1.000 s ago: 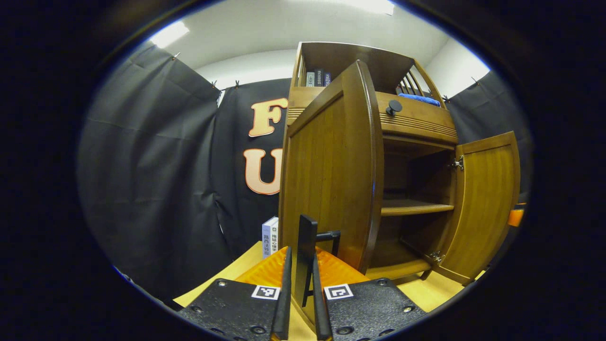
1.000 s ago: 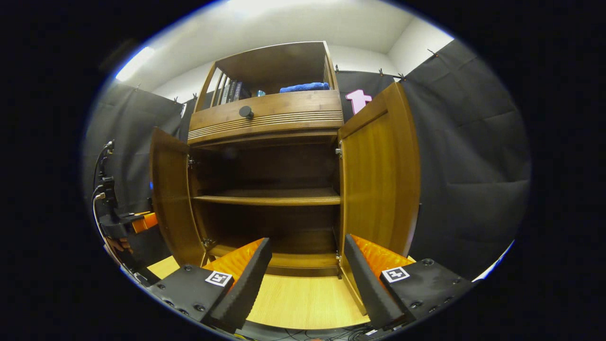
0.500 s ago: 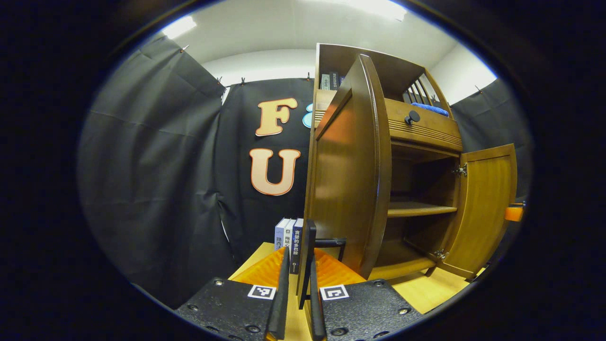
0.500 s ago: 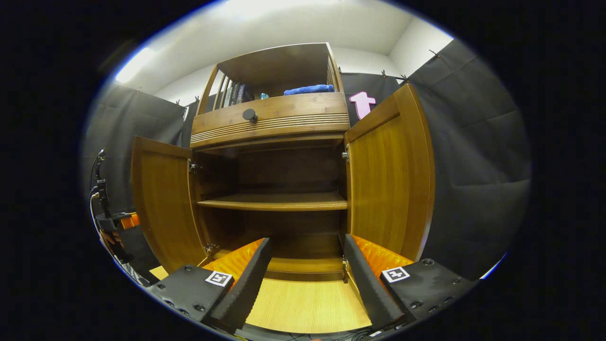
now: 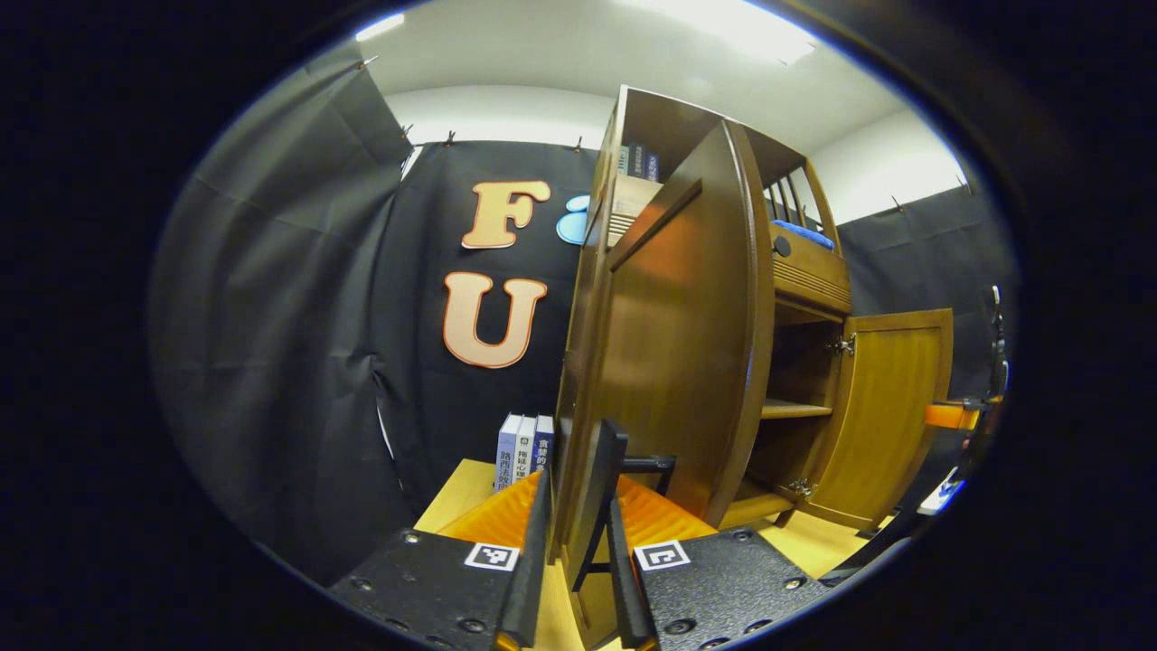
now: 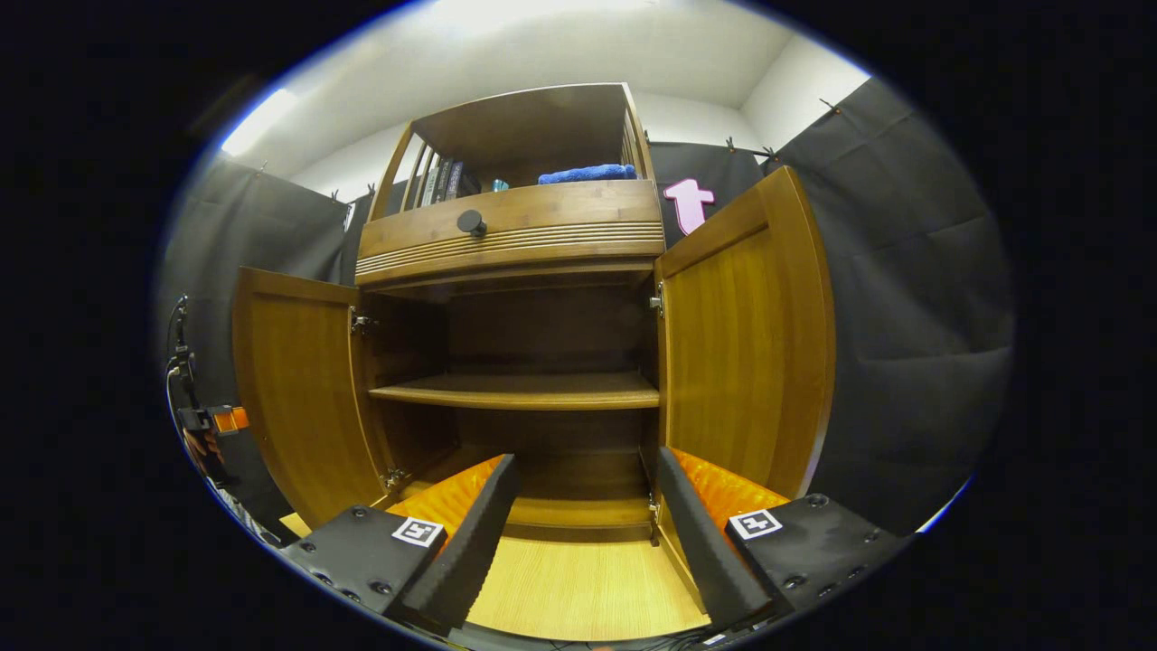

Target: Open the right door of the double-door shoe cabinet with the right hand, and open the left door with the left hand.

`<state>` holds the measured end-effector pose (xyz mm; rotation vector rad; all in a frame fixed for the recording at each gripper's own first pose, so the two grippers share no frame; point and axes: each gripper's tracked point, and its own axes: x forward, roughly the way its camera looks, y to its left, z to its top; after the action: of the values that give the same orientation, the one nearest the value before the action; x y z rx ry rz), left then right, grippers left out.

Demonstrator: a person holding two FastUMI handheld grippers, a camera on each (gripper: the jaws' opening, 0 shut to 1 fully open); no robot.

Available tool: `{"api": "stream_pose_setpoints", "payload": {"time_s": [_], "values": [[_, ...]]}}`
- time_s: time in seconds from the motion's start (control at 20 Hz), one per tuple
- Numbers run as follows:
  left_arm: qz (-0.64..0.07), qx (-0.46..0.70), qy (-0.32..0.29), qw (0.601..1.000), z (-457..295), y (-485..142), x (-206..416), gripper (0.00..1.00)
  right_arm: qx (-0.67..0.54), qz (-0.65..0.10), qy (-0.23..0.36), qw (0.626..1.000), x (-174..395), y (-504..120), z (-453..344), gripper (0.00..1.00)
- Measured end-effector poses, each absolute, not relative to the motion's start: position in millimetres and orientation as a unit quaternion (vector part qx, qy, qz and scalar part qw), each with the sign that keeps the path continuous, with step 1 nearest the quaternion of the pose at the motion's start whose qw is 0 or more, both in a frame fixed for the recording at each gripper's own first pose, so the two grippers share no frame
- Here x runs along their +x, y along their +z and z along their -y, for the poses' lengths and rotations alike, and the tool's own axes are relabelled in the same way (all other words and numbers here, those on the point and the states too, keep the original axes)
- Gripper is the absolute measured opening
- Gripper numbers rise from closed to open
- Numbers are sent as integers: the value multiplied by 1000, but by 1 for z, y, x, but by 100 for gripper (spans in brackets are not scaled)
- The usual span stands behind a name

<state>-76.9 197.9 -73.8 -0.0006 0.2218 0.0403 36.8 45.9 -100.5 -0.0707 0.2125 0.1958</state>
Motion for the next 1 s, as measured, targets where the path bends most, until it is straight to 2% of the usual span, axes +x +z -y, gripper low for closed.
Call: {"api": "stream_pose_setpoints", "payload": {"time_s": [0.05, 0.1, 0.15, 0.25, 0.4, 0.55, 0.6, 0.7, 0.75, 1.0], "values": [[-111, 2, 25, 993, -198, -71, -79, 31, -36, -104, 100, 989, 38, -100, -47, 99], [-112, 12, 31, 993, -198, -69, -83, 34, -38, -103, 102, 989, 39, -100, -48, 93], [-108, 29, 39, 993, -198, -64, -87, 34, -40, -103, 103, 989, 41, -100, -47, 93], [-92, 47, 51, 993, -193, -48, -100, 34, -37, -106, 111, 987, 43, -104, -48, 99], [-75, 73, 88, 991, -190, -19, -124, 36, -31, -107, 117, 987, 46, -108, -47, 99], [-46, 115, 100, 987, -165, 19, -138, 25, -28, -108, 117, 987, 50, -112, -42, 99], [-34, 117, 98, 988, -153, 30, -140, 21, -27, -110, 119, 986, 51, -113, -42, 99], [-11, 88, 84, 992, -124, 40, -138, 22, -26, -110, 122, 986, 53, -114, -41, 99], [-5, 74, 75, 994, -108, 40, -133, 28, -26, -108, 122, 986, 53, -113, -41, 99], [-33, 5, 7, 999, -30, 1, -101, 28, -31, -107, 121, 986, 46, -114, -39, 100]]}}
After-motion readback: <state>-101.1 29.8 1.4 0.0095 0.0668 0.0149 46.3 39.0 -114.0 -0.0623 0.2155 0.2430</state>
